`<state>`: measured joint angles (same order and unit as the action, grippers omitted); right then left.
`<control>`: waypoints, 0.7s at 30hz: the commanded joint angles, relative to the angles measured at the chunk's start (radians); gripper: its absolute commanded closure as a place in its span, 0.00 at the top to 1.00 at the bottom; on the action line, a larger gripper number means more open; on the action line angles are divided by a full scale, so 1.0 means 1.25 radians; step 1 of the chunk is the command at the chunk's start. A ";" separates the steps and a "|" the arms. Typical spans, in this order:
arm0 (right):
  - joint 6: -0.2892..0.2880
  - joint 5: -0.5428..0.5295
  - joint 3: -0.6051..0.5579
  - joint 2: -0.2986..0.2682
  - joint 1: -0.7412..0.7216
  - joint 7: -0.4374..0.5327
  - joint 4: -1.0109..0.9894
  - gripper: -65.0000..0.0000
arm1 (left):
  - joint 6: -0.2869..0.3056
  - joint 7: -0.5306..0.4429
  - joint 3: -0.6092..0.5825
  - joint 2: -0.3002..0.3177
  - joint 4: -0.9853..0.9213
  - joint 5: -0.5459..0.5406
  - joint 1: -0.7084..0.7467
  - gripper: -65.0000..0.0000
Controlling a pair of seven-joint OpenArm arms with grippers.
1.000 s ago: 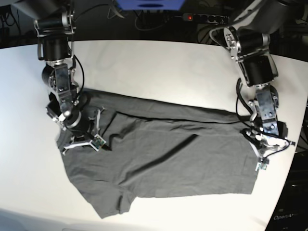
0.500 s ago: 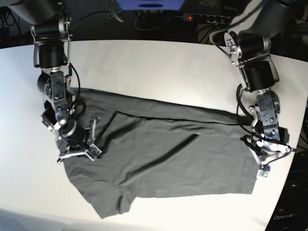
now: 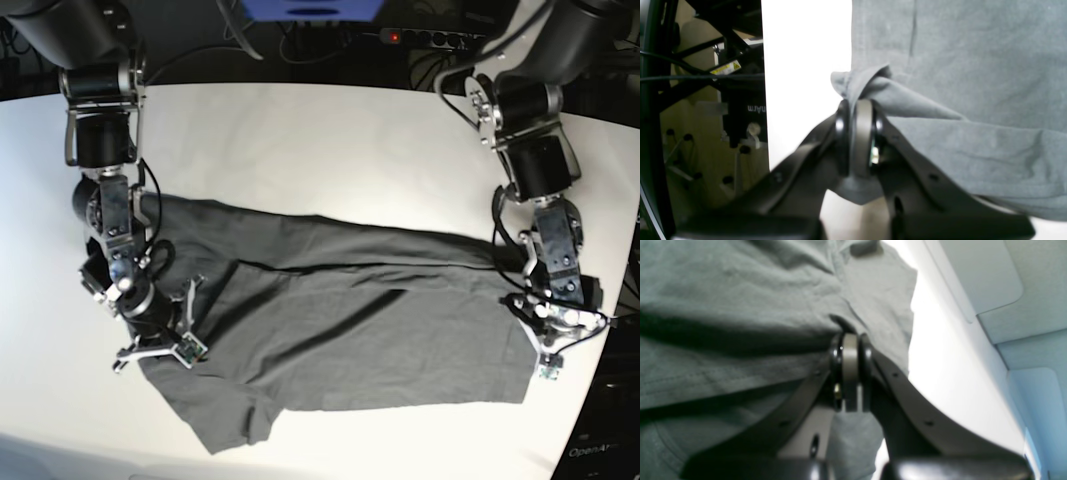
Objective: Fold the T-shirt properly
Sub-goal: 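Drag the folded edge further across the shirt with both grippers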
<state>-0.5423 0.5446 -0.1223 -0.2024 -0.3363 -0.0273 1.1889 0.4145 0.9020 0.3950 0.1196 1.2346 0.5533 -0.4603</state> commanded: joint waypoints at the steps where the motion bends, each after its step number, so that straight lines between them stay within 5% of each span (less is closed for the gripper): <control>1: 0.012 -0.005 0.003 -0.009 -0.027 0.015 0.011 0.00 | -0.006 -0.014 -0.001 0.008 0.013 0.004 -0.029 0.04; 16: 0.016 -0.005 0.010 -0.033 -0.075 0.051 -0.081 0.00 | -0.006 -0.024 -0.009 0.014 -0.036 0.005 -0.030 0.04; 21: 0.016 -0.008 0.011 -0.031 -0.074 0.052 -0.086 0.00 | -0.007 -0.079 -0.009 0.018 -0.105 0.011 -0.030 0.04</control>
<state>-0.5388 0.5461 -0.1143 -0.2321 -0.3988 0.0185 1.0676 0.4145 0.8230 0.3870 0.1307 1.0832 0.5613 -0.4603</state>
